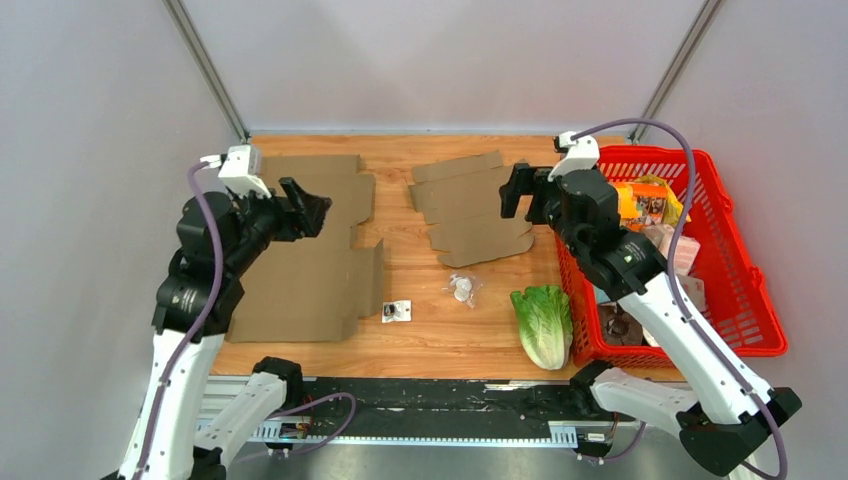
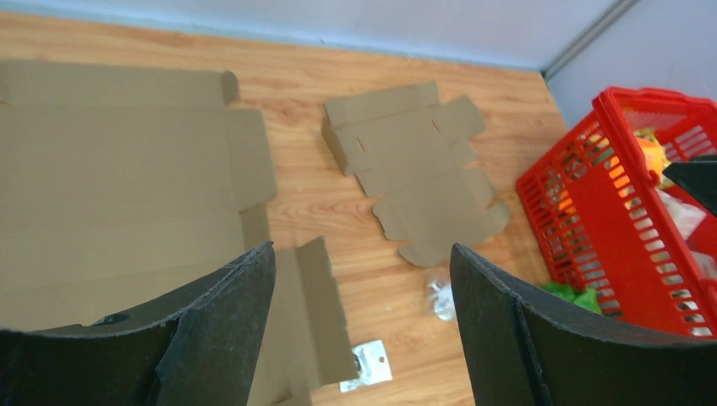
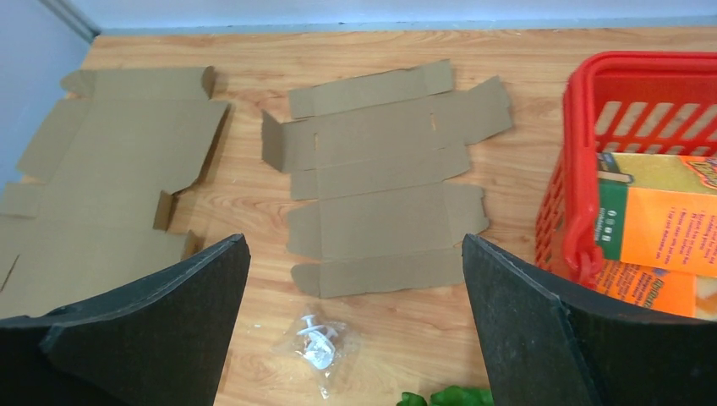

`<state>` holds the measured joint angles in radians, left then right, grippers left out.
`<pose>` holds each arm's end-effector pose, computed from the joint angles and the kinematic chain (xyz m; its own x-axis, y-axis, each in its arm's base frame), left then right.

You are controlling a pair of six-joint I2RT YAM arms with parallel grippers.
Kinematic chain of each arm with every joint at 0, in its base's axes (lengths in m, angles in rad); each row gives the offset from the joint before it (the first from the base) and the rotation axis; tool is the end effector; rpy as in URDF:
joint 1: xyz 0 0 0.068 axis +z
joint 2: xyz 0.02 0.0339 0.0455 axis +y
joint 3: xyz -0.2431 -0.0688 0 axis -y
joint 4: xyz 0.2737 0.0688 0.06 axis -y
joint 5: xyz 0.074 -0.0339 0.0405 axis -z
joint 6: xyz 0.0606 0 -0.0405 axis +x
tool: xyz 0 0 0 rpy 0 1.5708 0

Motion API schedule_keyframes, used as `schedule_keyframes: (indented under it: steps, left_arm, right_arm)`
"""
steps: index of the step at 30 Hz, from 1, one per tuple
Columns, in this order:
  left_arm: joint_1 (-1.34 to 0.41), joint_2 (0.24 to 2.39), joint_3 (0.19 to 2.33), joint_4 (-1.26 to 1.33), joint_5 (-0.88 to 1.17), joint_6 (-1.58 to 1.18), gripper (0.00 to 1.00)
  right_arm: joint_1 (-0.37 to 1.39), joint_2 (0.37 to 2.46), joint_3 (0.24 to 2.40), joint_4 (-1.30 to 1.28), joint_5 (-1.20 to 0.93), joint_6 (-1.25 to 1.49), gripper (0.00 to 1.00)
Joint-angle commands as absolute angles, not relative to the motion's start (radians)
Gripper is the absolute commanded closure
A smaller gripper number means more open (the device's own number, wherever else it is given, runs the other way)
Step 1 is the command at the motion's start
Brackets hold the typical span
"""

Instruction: Fold the paper box

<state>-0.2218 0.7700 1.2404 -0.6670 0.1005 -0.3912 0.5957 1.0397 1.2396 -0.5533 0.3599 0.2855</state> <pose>0.1879 -0.0486 0.4340 -0.2962 -0.3221 -0.8992 0.2184 0.8936 -0.3921 0.2403 0.1371 0.3910 -0.3458 0.0841 -0.9346 -0.1608 0.9759 0.1473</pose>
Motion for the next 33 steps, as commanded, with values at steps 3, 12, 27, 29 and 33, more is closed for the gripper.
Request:
schedule_keyframes:
  steps: [3,12,27,29,33]
  left_arm:
    - [-0.224,1.043,1.213,-0.580,0.304,-0.538,0.17]
    - [-0.419,1.561,1.396,-0.552,0.012,-0.649,0.18]
    - [-0.428,2.137,1.799,-0.579,-0.071,-0.698,0.39]
    - [-0.429,2.164,1.793,-0.543,-0.042,-0.698,0.34]
    - [-0.434,2.207,1.807,-0.520,-0.051,-0.703,0.31]
  right_arm:
    - [0.603,0.976,1.210,-0.440,0.196,0.256,0.00]
    - [0.603,0.902,1.137,-0.440,0.133,0.272,0.00]
    - [0.601,0.828,1.032,-0.413,0.208,0.178,0.00]
    - [0.601,0.824,1.014,-0.405,0.222,0.175,0.00]
    - [0.600,0.822,0.994,-0.374,0.178,0.187,0.00]
